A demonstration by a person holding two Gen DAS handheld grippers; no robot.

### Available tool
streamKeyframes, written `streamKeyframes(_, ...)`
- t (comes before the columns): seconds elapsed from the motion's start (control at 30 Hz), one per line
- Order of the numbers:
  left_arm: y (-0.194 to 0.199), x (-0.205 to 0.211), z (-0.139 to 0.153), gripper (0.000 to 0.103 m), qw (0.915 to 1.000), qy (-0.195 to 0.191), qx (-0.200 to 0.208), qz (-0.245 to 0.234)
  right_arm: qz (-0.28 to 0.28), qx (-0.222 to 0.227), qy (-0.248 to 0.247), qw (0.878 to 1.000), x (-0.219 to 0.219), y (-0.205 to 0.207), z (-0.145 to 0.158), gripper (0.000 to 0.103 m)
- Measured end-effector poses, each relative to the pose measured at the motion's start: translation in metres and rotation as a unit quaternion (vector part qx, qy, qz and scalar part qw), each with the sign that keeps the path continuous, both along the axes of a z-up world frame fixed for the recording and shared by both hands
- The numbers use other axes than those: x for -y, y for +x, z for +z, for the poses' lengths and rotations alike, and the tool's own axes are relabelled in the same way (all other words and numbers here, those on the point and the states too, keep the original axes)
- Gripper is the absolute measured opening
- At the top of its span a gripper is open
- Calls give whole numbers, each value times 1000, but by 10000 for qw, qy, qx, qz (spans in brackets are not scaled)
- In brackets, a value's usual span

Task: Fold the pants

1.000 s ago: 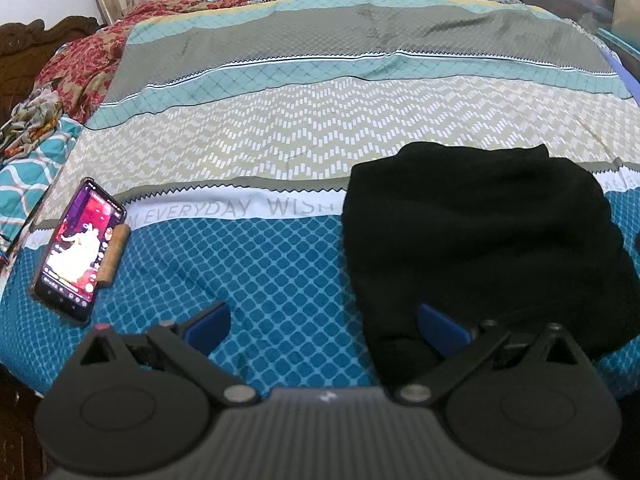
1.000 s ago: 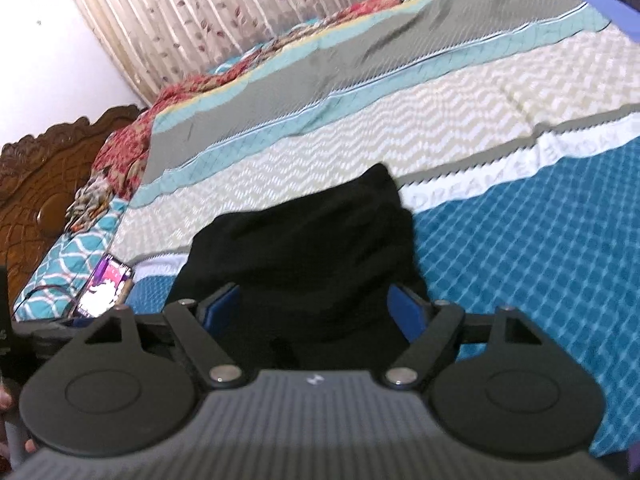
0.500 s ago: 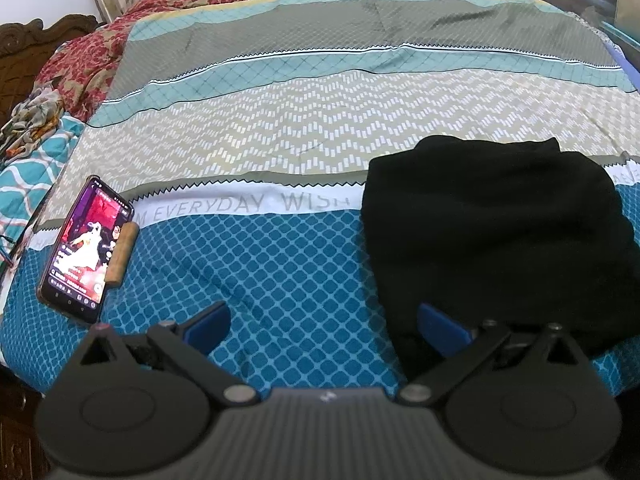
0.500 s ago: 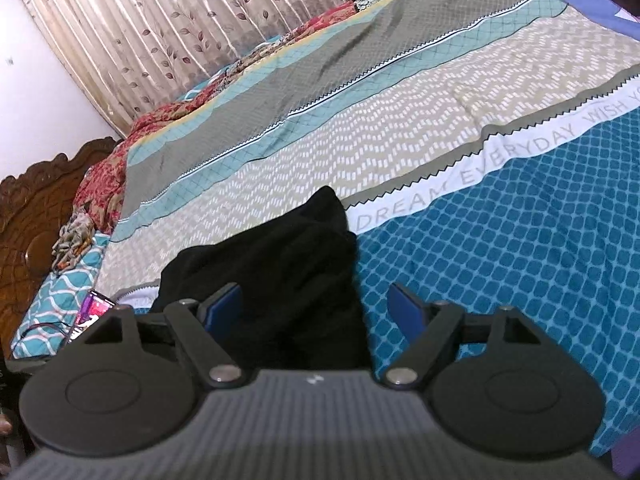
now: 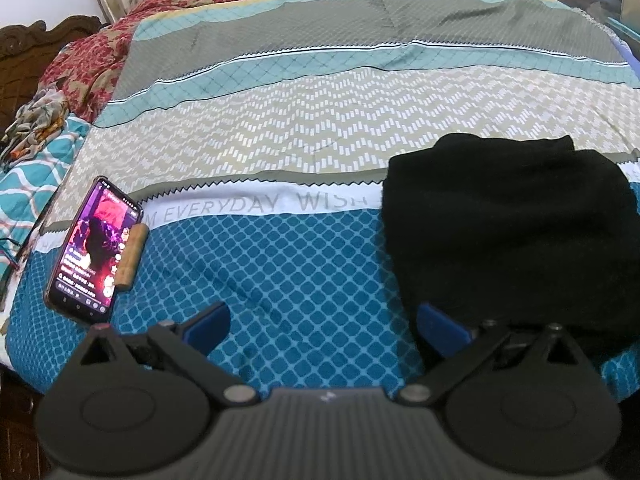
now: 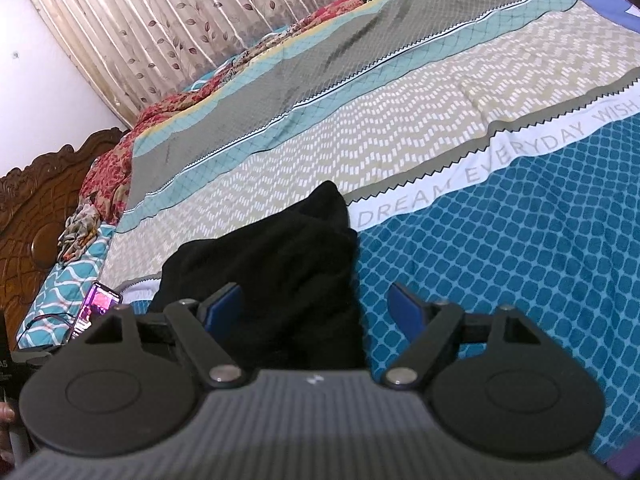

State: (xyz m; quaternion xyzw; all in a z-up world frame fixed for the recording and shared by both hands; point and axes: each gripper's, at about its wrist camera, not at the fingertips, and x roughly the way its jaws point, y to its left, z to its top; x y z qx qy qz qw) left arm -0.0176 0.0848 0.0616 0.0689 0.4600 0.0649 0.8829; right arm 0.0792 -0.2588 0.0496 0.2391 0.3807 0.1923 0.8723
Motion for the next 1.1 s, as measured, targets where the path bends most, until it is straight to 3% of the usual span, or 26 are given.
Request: streamKeyframes(1.1, 0, -16, 3, 103, 9999, -62, -122, -25, 222, 123, -114, 9996, -6, 2, 1, 82)
